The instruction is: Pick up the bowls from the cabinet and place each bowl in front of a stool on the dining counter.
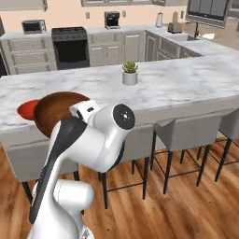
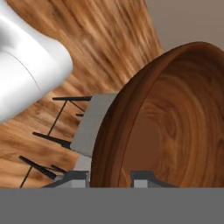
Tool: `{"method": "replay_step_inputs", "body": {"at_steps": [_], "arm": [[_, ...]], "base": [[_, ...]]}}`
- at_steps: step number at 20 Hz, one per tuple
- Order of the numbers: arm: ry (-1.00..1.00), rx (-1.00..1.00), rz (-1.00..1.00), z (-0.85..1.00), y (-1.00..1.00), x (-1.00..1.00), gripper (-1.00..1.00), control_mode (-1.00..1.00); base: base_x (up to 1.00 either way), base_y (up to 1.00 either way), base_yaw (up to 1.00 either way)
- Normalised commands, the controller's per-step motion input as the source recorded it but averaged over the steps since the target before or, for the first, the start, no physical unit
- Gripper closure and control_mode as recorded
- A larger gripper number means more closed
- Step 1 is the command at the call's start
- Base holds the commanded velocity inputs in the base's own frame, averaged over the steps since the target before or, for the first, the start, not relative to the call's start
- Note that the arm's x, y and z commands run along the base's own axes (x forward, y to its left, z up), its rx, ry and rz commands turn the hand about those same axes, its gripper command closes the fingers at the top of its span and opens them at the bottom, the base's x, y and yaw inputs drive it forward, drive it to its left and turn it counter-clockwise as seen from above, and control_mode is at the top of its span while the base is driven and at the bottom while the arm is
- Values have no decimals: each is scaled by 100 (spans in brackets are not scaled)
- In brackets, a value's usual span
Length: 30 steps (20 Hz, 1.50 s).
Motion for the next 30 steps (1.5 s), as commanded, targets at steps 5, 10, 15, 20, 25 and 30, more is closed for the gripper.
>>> {"method": "replay_step_inputs", "body": {"at_steps": [5,10,15,20,25,30], "arm": [[0,0,0,0,0,0,100,100],[0,0,0,0,0,0,100,100],[0,0,0,0,0,0,100,100],[0,0,0,0,0,0,100,100],[0,0,0,0,0,0,100,100],[0,0,0,0,0,0,100,100]], "base": [[30,-84,58],[15,-94,55],[9,-72,38],[40,-2,-8],[71,-34,-25],[35,-24,-4]]}}
